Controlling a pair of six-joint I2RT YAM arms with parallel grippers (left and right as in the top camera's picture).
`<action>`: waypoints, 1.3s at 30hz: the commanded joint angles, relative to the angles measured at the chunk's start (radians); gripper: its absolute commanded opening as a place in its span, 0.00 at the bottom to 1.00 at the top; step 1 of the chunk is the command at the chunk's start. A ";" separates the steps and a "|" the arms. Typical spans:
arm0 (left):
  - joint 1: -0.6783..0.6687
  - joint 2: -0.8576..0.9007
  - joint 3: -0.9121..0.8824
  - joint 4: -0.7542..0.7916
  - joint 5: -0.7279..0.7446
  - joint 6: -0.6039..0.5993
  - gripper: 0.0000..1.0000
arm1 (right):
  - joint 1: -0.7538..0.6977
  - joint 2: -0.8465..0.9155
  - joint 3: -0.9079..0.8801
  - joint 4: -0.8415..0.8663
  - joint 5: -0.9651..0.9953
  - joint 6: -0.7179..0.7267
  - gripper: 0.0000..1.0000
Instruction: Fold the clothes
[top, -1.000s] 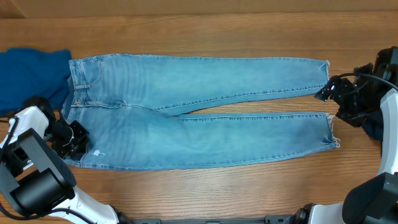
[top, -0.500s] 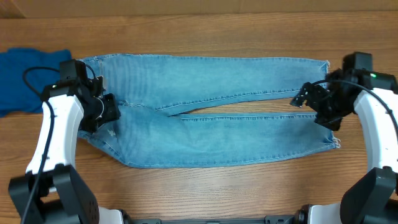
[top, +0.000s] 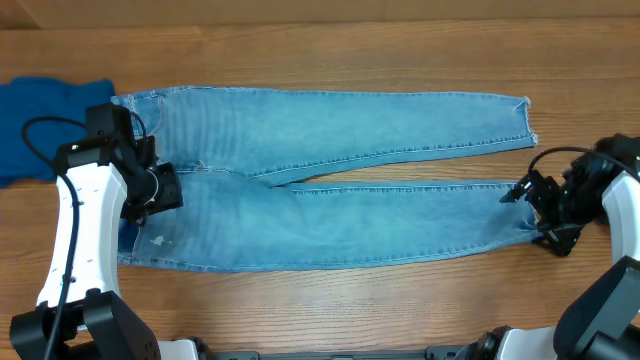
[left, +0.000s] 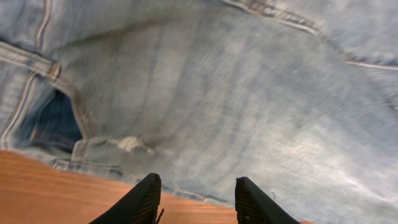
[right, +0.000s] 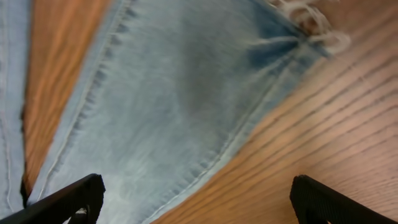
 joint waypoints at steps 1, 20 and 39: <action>0.005 -0.019 0.020 -0.016 -0.059 -0.039 0.43 | -0.016 -0.017 -0.029 0.006 0.003 0.002 1.00; 0.004 -0.326 0.108 -0.023 -0.094 -0.077 0.53 | -0.104 -0.017 -0.275 0.208 -0.111 0.001 1.00; 0.004 -0.379 0.108 -0.038 -0.094 -0.075 0.55 | -0.140 -0.017 -0.559 0.441 -0.356 0.013 0.75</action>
